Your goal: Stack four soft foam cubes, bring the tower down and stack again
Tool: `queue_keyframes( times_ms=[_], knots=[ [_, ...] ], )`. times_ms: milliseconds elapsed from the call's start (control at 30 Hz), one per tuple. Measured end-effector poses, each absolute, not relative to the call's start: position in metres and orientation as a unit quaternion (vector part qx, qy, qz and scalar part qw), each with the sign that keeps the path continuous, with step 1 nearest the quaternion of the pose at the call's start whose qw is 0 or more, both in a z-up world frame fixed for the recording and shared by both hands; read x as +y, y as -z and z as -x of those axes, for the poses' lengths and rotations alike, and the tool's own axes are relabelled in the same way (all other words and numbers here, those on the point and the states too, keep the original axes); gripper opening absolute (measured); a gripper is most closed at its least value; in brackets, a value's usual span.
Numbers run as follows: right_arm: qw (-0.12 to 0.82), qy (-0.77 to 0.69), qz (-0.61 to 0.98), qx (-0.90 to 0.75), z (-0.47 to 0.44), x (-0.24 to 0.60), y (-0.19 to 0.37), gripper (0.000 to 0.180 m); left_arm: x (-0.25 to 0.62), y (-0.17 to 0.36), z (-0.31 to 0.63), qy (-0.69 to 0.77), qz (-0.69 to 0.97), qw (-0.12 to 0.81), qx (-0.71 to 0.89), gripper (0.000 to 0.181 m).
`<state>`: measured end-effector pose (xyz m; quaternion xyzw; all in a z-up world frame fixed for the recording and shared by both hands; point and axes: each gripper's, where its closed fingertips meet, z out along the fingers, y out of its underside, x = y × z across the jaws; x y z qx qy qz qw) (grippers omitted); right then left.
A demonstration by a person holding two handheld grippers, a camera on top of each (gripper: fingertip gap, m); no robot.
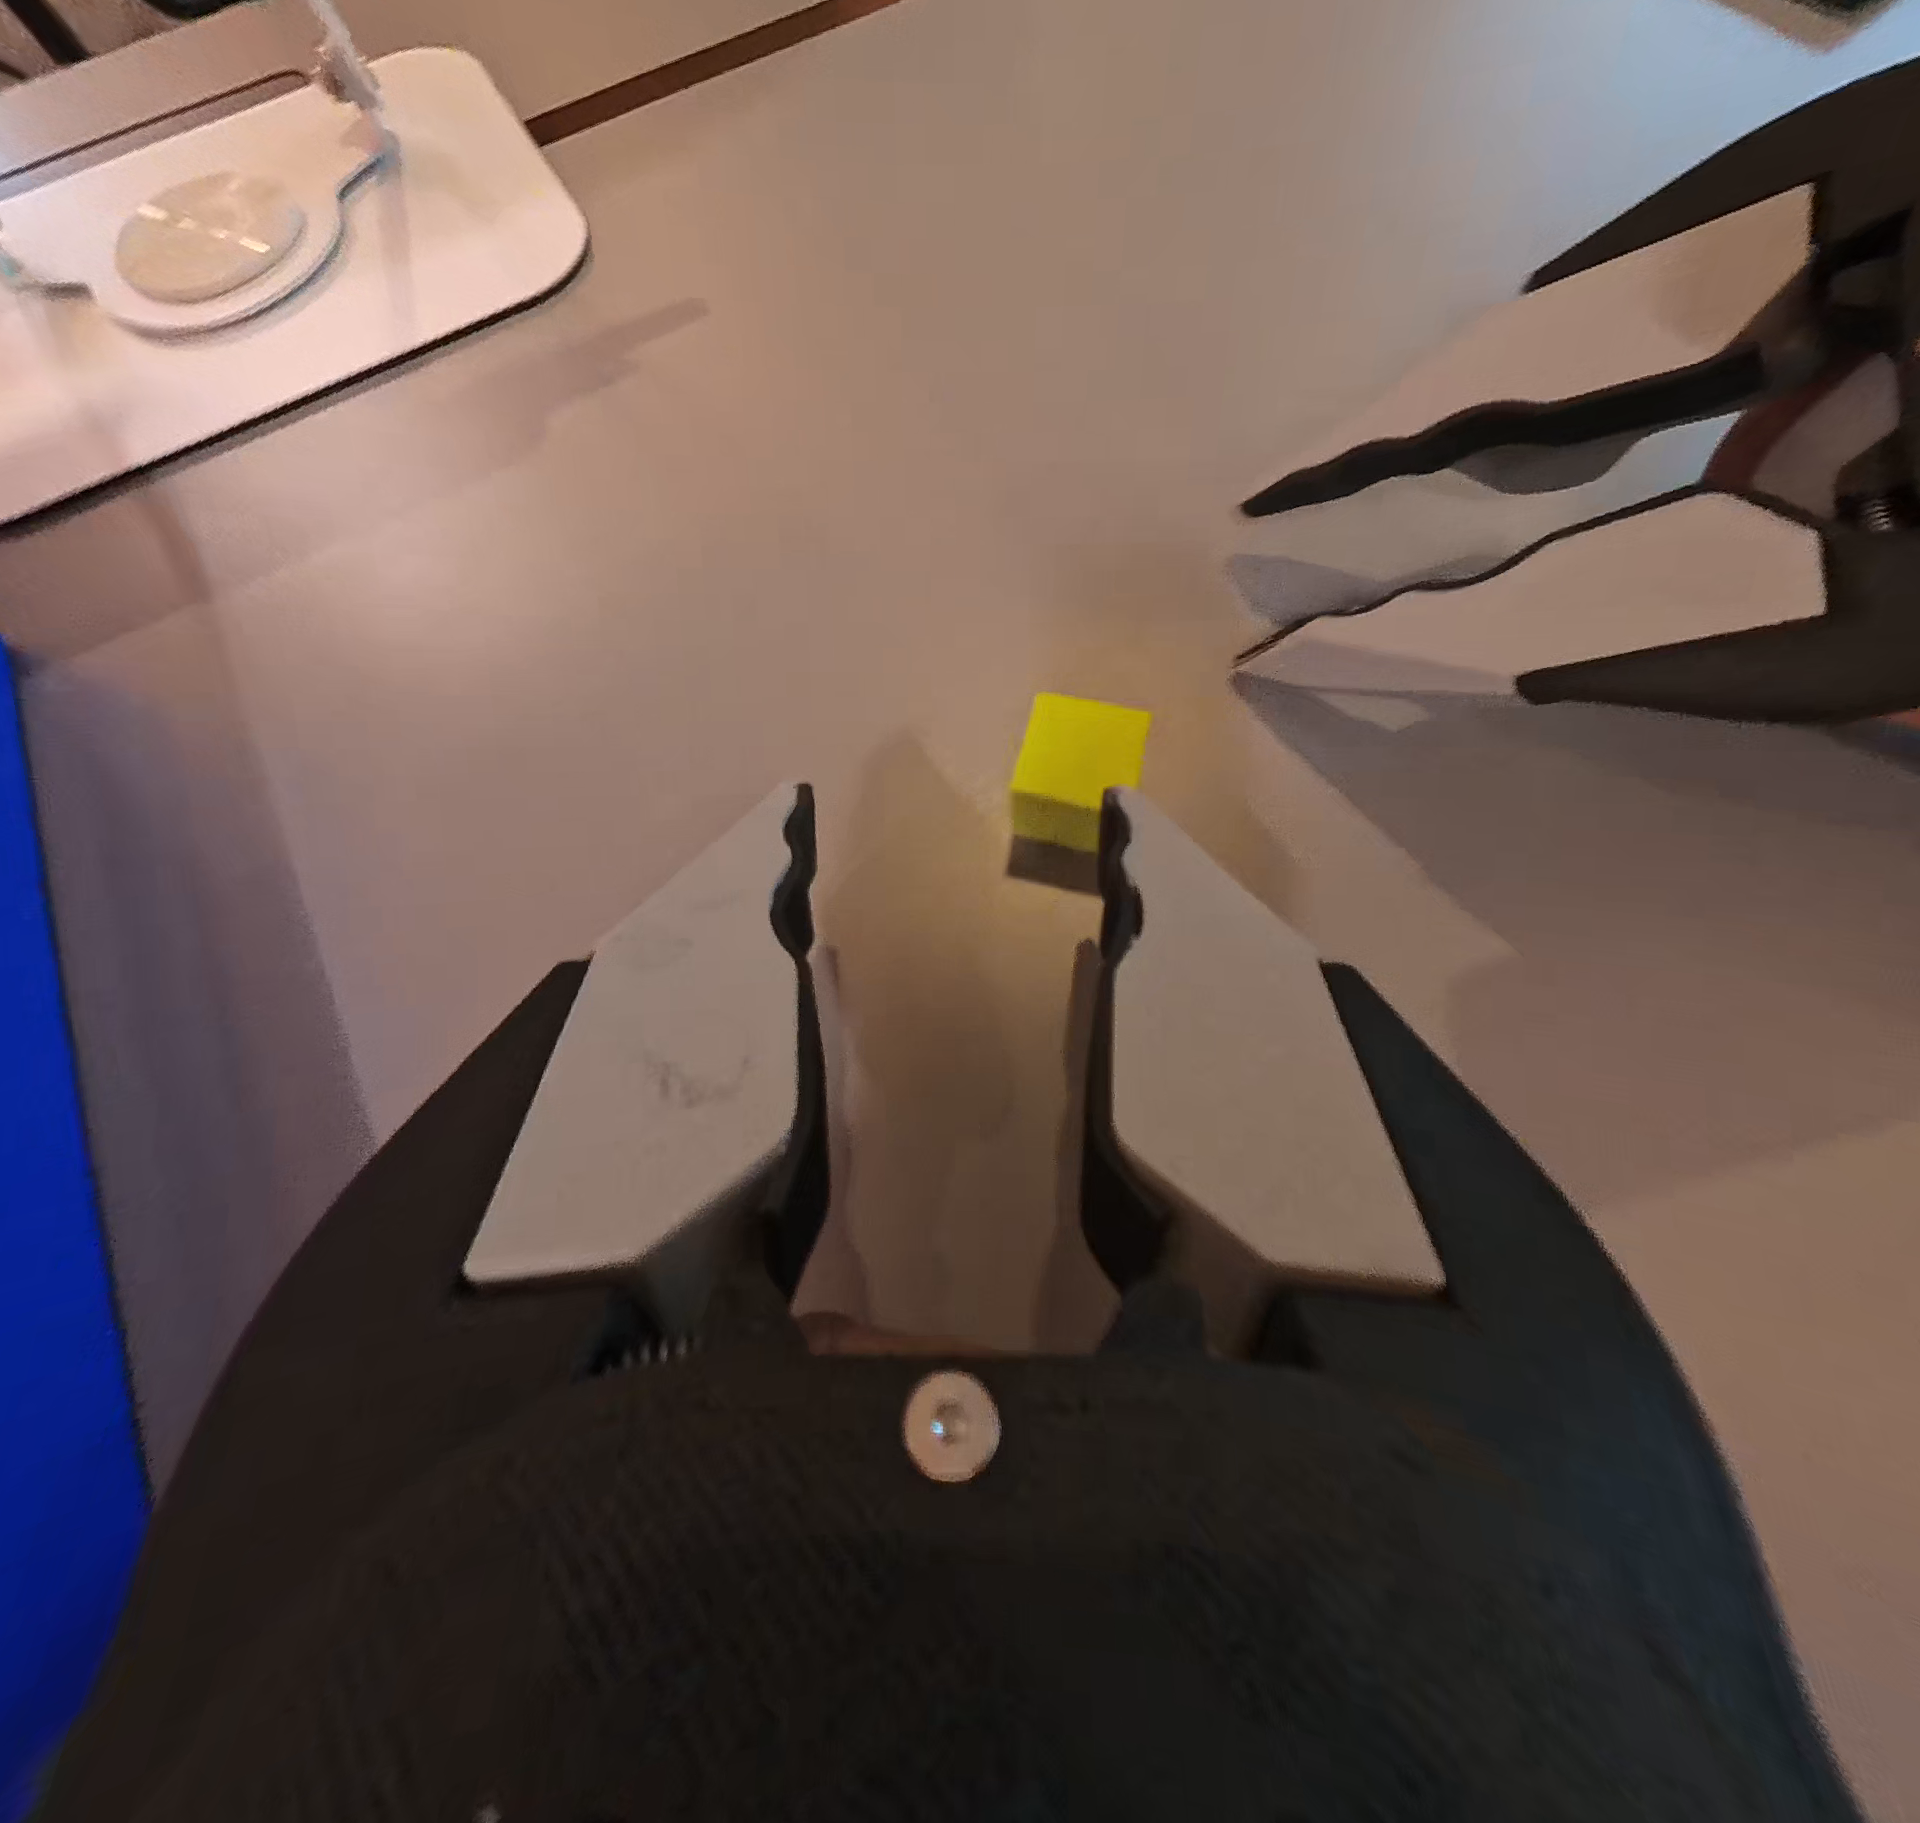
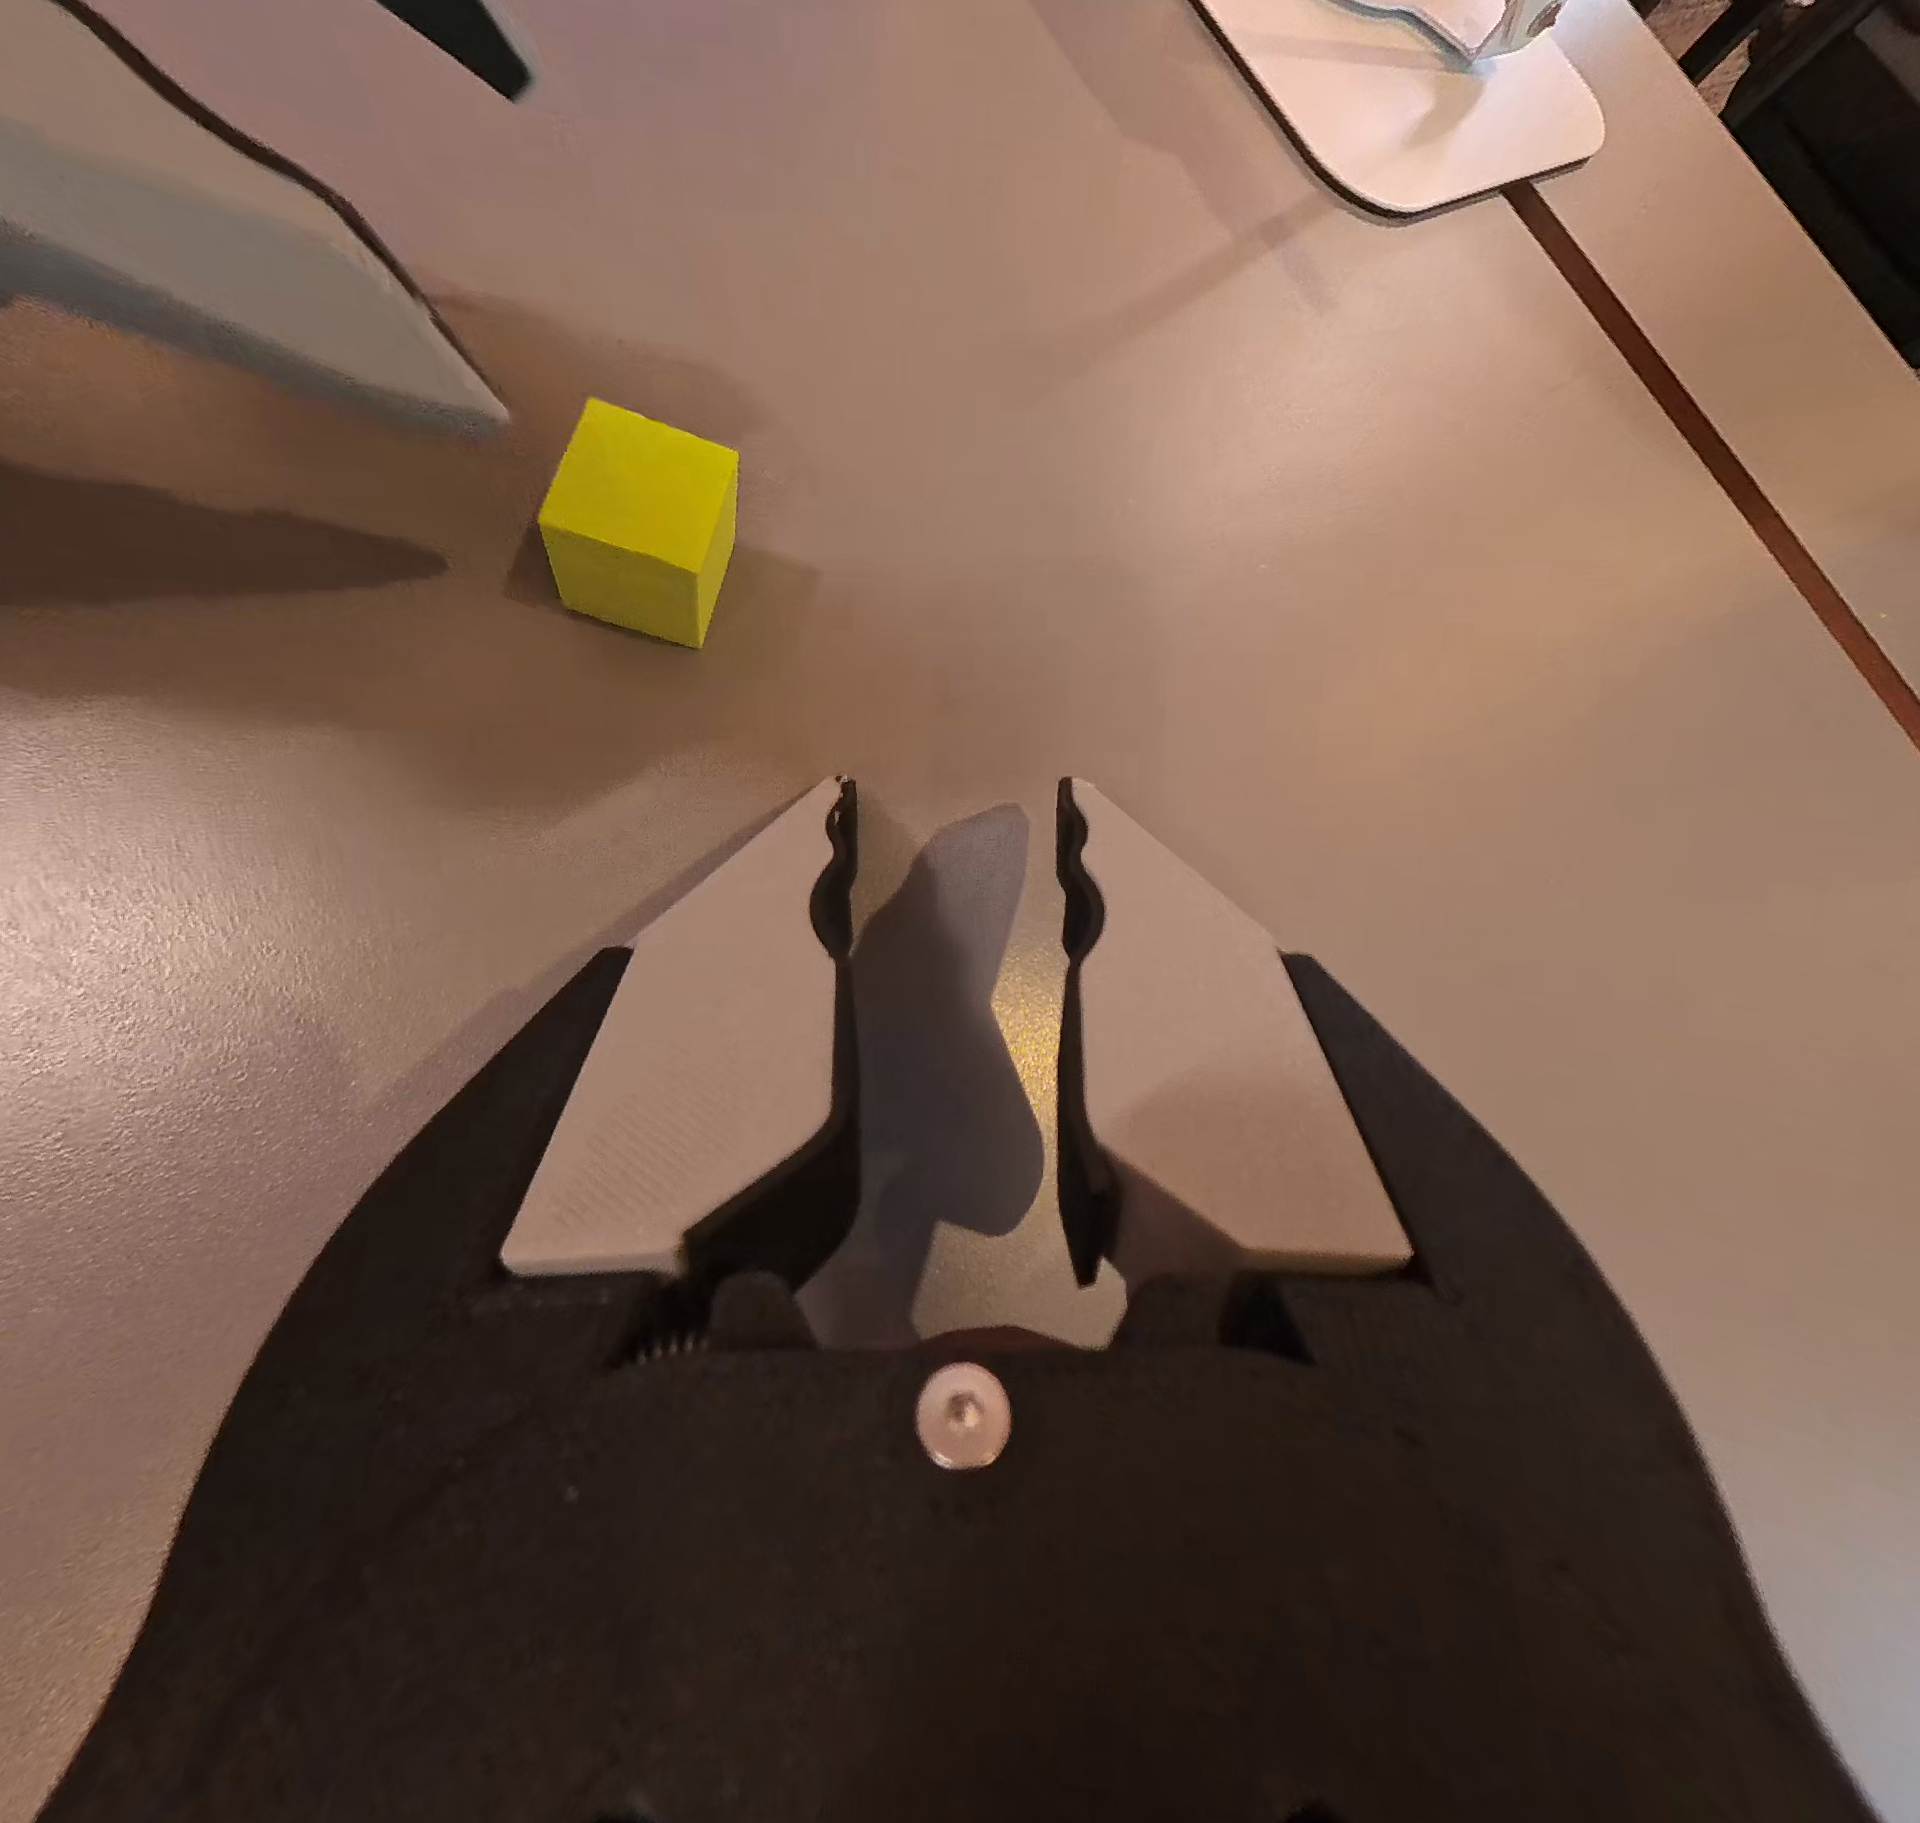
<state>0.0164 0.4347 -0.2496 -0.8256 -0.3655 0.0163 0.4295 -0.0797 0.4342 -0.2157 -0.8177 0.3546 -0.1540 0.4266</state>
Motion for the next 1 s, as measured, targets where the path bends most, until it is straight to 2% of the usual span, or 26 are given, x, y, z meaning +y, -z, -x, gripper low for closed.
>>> queue_keyframes(
  times_ms=[167, 300, 567, 867, 1000],
  knots=[
    [0.426, -0.013, 0.826, -0.369, -0.016, 0.434, 0.249, 0.032, 0.44, 0.228, 0.107, 0.162, 0.826, 0.418, 0.341, 0.044],
    [0.445, -0.038, 0.805, -0.39, -0.003, 0.427, 0.239, 0.011, 0.446, 0.232, 0.1, 0.154, 0.812, 0.424, 0.369, 0.03],
    [0.427, -0.064, 0.794, -0.427, 0.015, 0.415, 0.247, 0.004, 0.456, 0.252, 0.076, 0.12, 0.802, 0.388, 0.438, 0.001],
    [0.426, -0.056, 0.794, -0.43, 0.017, 0.416, 0.249, 0.012, 0.411, 0.245, 0.046, 0.226, 0.776, 0.353, 0.472, 0.0],
    [0.425, -0.05, 0.796, -0.428, 0.015, 0.417, 0.249, 0.013, 0.421, 0.251, 0.053, 0.195, 0.787, 0.358, 0.463, 0.006]
  ],
)
